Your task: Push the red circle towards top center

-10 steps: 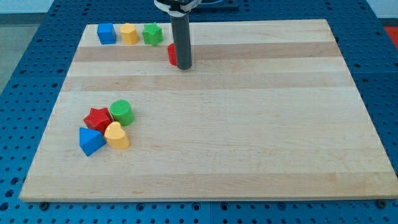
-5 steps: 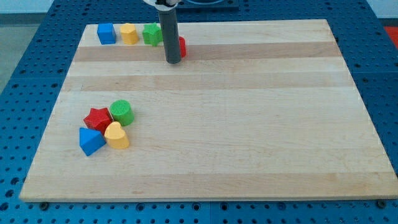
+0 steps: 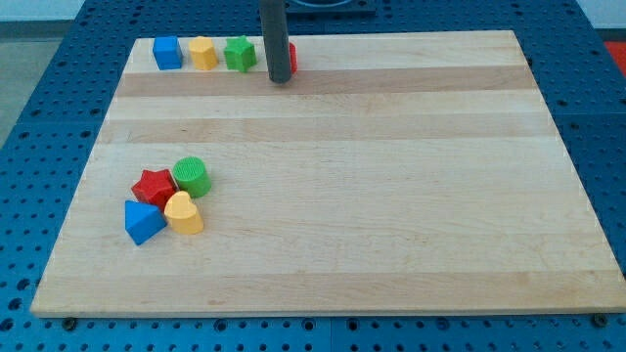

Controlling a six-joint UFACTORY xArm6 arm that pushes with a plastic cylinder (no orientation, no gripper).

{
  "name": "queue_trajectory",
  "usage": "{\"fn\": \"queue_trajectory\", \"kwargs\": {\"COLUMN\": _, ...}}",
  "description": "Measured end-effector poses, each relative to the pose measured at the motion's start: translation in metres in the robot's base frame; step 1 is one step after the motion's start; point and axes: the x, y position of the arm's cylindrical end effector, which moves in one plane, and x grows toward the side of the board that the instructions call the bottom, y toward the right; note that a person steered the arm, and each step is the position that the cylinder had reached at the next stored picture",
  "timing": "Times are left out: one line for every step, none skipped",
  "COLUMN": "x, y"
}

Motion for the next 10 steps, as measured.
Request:
{"fn": "queue_trajectory", "kwargs": {"x": -0.005, "y": 0.0}}
{"fn": "queue_trajectory", "kwargs": {"x": -0.005, "y": 0.0}}
{"fn": "queue_trajectory", "kwargs": {"x": -0.005, "y": 0.014}}
{"fn": "queue_trajectory", "kwargs": {"x": -0.005, "y": 0.041}}
{"fn": "queue_trajectory", "kwargs": {"x": -0.015, "y": 0.052}}
{"fn": "queue_trajectory", "kwargs": {"x": -0.033, "y": 0.053}}
{"fn": "queue_trajectory", "kwargs": {"x": -0.038, "y": 0.053}}
{"fn": "queue_trajectory", "kwargs": {"x": -0.038, "y": 0.047}}
{"fn": "queue_trajectory", "kwargs": {"x": -0.038, "y": 0.036}}
{"fn": "queue_trajectory", "kwargs": {"x": -0.038, "y": 0.029}}
